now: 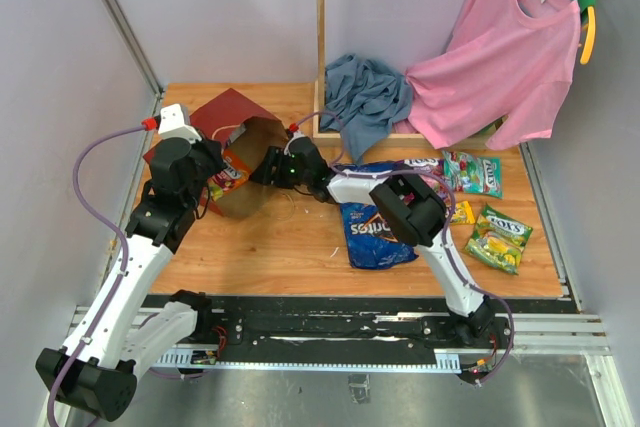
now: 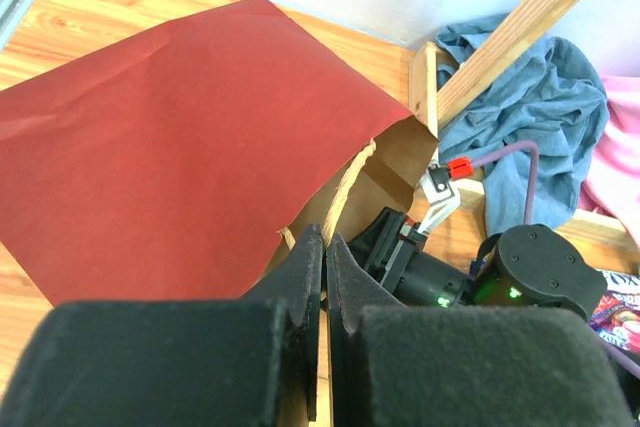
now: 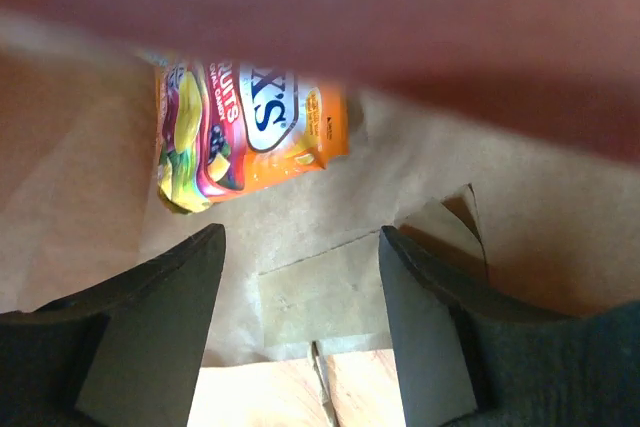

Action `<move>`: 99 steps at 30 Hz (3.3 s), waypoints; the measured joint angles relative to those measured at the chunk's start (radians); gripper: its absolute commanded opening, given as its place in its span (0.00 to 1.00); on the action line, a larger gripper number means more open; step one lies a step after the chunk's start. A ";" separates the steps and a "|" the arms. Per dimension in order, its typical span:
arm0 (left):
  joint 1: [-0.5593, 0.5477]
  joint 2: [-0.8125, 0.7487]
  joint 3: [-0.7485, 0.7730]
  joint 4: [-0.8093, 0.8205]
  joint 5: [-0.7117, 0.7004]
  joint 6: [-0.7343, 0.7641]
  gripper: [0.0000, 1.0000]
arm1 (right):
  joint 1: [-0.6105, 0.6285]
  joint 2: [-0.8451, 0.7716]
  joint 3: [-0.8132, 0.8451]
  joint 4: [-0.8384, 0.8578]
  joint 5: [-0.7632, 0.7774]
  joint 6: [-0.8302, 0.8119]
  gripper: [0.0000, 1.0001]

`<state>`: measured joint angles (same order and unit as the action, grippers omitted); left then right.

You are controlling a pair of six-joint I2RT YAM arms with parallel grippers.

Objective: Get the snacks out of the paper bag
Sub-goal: Take out the snack from the paper bag, then place the snack at the center of the board.

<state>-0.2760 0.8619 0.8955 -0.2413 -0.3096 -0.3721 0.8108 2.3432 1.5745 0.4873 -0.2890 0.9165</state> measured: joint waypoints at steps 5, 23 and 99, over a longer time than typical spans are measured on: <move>0.000 0.000 0.000 0.000 0.006 0.000 0.01 | 0.021 0.028 0.064 -0.038 0.066 0.045 0.57; 0.000 -0.002 0.000 0.000 0.004 -0.002 0.00 | 0.076 0.174 0.348 -0.266 0.217 0.094 0.55; 0.000 -0.016 -0.006 0.000 -0.060 0.009 0.01 | -0.319 -0.523 -0.196 -0.595 -0.444 -0.683 0.01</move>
<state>-0.2760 0.8455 0.8894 -0.2409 -0.3698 -0.3630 0.4915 1.8202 1.3788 -0.1074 -0.7326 0.2333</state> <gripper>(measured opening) 0.018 0.012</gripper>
